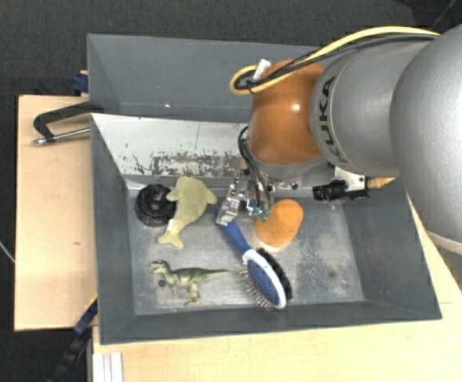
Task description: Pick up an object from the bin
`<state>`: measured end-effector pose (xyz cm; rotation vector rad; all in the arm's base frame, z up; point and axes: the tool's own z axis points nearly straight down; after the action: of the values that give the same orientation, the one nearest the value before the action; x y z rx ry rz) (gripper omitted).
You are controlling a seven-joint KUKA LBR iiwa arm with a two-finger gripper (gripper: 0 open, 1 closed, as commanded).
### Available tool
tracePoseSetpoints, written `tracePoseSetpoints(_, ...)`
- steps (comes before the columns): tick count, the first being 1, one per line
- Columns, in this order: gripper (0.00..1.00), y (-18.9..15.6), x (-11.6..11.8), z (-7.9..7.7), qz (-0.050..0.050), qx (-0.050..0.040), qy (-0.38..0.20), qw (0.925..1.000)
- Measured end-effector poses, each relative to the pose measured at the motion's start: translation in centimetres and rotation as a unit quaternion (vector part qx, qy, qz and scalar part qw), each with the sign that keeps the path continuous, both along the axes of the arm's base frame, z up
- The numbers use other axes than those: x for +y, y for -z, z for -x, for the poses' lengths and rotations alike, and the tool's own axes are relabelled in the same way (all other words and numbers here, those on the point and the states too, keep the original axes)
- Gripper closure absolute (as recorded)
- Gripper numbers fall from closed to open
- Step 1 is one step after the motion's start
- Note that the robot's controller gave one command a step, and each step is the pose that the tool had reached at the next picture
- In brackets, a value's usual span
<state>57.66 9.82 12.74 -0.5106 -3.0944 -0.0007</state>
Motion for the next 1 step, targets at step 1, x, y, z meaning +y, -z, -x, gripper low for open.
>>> tracePoseSetpoints(1,1.00,1.43,-3.53,1.75,0.001,-0.0013,0.042,0.9991)
